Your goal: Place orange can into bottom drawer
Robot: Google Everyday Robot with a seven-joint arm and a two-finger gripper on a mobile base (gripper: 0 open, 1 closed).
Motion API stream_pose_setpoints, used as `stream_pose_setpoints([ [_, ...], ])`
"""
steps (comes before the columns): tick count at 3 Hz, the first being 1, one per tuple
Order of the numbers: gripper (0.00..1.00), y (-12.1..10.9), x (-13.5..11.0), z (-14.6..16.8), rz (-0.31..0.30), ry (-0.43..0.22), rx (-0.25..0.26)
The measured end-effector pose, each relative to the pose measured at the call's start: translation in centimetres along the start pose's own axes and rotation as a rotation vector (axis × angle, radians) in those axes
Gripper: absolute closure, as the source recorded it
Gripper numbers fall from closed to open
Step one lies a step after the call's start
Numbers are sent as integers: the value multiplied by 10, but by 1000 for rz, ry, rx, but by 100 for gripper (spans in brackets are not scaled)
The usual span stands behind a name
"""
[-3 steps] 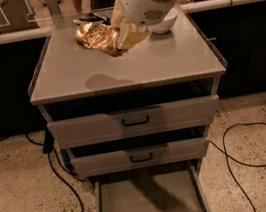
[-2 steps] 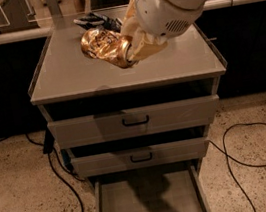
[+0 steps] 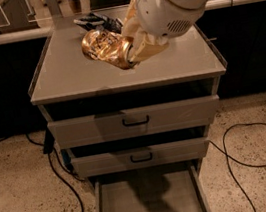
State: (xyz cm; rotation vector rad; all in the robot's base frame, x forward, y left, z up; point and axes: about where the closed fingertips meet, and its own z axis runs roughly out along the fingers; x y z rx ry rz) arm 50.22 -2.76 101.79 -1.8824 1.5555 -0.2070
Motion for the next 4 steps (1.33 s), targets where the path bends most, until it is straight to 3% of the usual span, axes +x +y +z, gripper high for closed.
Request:
stream_pose_setpoints([
  [1,100,19,15,10,-7,-10,-12],
  [4,100,146,109,81,65,-5,-140],
])
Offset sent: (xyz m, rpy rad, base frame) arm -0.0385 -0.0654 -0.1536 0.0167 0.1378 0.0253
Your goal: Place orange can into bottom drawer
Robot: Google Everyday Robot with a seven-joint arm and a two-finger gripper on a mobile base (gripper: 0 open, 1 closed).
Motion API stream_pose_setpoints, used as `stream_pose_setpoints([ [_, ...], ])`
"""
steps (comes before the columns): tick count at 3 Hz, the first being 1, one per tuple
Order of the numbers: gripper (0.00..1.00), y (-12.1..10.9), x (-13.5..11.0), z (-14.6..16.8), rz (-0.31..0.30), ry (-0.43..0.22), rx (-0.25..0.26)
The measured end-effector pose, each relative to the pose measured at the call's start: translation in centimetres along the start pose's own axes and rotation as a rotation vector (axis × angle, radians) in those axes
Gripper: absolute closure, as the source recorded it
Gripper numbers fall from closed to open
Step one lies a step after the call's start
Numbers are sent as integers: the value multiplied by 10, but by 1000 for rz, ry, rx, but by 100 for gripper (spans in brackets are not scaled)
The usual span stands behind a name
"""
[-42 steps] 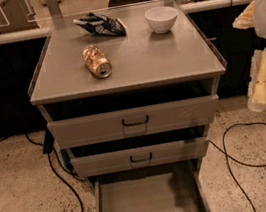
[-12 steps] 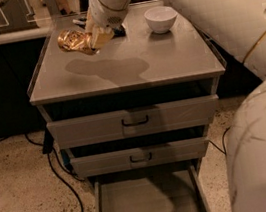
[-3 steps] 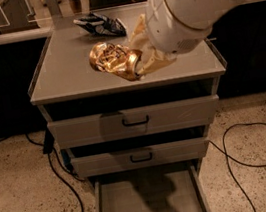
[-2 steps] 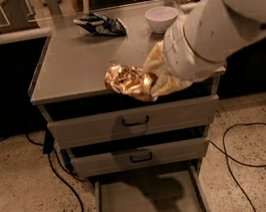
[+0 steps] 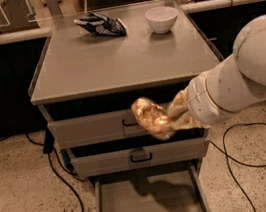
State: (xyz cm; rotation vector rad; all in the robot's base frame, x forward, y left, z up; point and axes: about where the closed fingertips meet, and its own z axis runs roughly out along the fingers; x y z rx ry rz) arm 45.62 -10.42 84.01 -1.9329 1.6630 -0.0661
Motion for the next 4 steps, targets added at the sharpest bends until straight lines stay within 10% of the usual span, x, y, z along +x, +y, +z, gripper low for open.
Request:
stream_pose_setpoints([
  [2,100,32,4,25,23,-36,-45],
  [4,58,36,4,27,24,-37,-51],
])
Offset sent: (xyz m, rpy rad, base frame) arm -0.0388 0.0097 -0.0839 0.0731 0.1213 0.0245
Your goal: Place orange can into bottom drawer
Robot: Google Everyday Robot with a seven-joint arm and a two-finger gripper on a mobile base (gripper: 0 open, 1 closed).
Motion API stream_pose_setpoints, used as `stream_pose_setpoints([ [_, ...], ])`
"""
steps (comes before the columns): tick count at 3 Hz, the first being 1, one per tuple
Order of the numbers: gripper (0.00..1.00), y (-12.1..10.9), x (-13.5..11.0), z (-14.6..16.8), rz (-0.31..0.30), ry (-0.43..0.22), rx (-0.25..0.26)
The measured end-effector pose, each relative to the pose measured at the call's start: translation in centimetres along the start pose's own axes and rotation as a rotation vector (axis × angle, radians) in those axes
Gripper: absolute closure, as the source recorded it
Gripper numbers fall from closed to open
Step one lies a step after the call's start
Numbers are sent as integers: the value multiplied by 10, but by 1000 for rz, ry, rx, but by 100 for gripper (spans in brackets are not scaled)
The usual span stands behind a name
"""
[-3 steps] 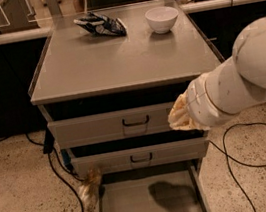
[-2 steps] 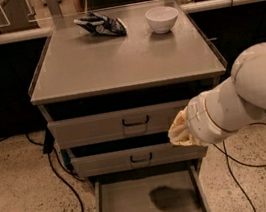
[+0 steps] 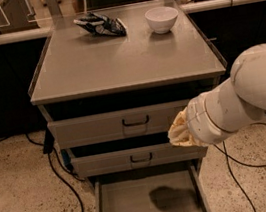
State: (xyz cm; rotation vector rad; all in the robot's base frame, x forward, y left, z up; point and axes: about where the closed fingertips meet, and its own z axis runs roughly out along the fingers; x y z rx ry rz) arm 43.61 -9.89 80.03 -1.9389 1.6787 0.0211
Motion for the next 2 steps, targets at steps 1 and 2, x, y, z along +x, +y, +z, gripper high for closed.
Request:
stream_pose_setpoints([
  [1,36,0,0,0,0,0,0],
  [2,4,0,0,0,0,0,0],
])
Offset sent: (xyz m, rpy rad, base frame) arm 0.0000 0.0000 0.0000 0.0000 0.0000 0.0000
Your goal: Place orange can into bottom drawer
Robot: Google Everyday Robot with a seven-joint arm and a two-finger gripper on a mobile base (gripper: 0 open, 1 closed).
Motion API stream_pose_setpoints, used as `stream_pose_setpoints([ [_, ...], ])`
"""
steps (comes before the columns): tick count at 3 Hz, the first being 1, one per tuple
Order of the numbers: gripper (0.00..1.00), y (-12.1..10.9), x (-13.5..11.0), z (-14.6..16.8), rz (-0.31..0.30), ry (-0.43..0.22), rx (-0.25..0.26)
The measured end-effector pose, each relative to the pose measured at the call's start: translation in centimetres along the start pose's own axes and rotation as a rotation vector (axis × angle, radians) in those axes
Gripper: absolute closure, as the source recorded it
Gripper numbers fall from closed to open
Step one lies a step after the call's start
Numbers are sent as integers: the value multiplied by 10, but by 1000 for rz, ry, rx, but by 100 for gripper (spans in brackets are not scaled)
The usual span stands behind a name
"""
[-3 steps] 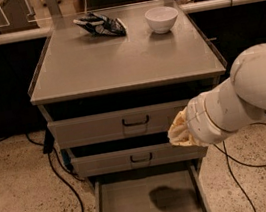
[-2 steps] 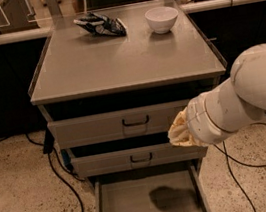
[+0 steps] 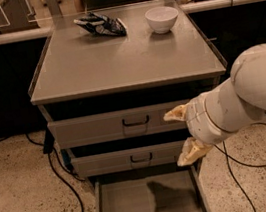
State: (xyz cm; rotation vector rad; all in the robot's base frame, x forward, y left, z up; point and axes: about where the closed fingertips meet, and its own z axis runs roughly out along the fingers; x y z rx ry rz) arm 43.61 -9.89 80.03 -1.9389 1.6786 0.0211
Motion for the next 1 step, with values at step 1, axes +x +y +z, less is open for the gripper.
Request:
stream_pose_setpoints([
  [1,0,0,0,0,0,0,0],
])
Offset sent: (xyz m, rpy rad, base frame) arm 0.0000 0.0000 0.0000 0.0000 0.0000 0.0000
